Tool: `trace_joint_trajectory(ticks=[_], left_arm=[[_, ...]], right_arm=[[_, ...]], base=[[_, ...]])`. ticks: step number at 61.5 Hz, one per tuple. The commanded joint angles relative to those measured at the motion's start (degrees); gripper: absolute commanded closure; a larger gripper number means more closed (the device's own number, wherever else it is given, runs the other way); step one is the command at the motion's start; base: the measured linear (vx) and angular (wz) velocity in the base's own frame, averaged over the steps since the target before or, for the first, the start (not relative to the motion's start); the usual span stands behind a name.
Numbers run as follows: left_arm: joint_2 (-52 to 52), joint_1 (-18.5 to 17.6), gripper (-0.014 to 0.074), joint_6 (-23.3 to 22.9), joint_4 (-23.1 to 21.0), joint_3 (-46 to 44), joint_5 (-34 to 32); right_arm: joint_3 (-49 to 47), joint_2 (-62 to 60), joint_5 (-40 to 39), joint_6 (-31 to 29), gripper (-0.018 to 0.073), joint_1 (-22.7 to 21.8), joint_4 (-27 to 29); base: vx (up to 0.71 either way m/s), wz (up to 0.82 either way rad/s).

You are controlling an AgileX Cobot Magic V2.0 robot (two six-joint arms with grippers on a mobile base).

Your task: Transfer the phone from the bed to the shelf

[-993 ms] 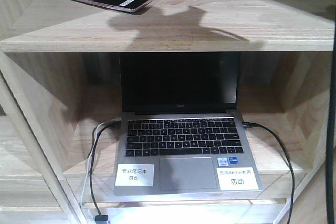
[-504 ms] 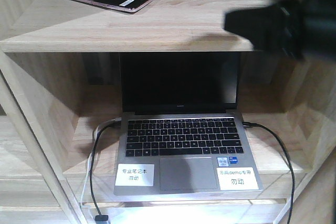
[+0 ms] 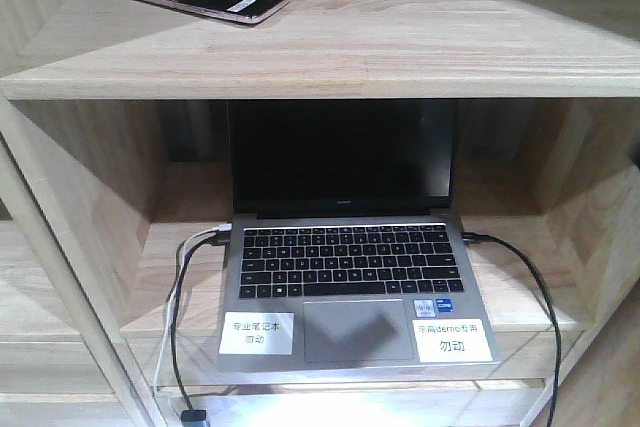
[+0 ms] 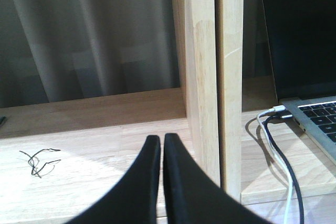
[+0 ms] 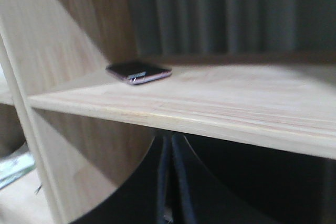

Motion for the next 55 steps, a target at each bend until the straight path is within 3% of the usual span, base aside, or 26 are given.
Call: trace_joint_trajectory(ticks=[1, 15, 55], left_arm=[[-0.25, -0.33, 0.0595, -0.33, -0.52, -1.32, -4.08], [-0.25, -0.33, 0.0595, -0.33, -0.52, -1.32, -4.08], [-0.25, -0.33, 0.0595, -0.33, -0.52, -1.32, -4.08]], right_arm=[[1.99, -4.23, -3.67, -0.86, 0.0565, -0.31, 0.35], [7.1, -11.76, -3.84, -0.86, 0.0565, -0.31, 0.48], [7.04, -12.14, -3.44, -0.86, 0.0565, -0.31, 0.62]], base=[[0.0, 0.0], [0.0, 0.0], [0.0, 0.0]])
